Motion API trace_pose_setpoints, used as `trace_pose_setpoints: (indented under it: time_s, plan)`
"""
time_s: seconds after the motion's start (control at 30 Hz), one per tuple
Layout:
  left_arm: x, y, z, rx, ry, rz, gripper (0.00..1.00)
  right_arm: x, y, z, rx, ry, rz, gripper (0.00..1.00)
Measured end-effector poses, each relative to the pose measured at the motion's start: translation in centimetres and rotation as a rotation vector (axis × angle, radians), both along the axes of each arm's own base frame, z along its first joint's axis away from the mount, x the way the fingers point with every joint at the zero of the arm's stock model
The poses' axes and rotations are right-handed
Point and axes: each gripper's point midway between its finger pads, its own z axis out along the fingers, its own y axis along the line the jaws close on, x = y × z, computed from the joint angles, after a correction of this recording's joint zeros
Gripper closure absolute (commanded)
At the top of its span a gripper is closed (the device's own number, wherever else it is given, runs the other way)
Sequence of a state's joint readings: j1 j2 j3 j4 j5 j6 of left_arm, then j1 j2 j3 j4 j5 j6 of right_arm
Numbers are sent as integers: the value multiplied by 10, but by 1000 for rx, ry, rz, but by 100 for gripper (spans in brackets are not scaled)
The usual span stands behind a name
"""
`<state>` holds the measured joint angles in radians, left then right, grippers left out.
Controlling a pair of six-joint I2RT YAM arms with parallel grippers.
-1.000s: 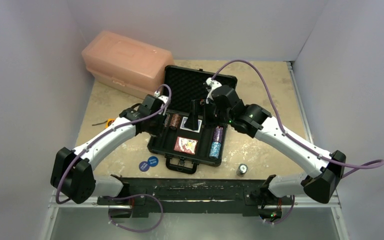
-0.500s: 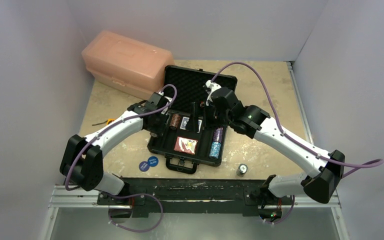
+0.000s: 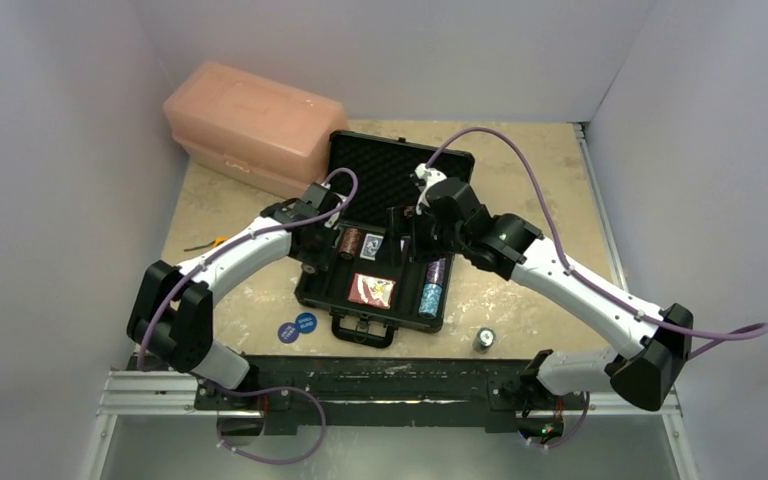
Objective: Pack up texas hold em set
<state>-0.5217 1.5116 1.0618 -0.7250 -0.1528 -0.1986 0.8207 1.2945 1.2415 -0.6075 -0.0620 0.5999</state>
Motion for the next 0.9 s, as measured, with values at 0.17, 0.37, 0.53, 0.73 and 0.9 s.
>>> trace_pose_setpoints:
  time_s: [0.17,0.37,0.53,0.73,0.9]
  plan:
    - [1,-1,-3,8,13,0,100,1,-4,3,3,-12,-3,10]
    - [-2,2,-6,22,36,1,99,1,-11,7,6,-26,-10,9]
    - [-4,3,-9,34,51,3,97,1,-15,7,8,-28,-18,9]
    - [0,1,-12,39,62,3,91,-1,-17,2,1,-19,-17,9]
    - [0,1,-12,38,69,5,75,-1,-17,1,3,-18,-15,9]
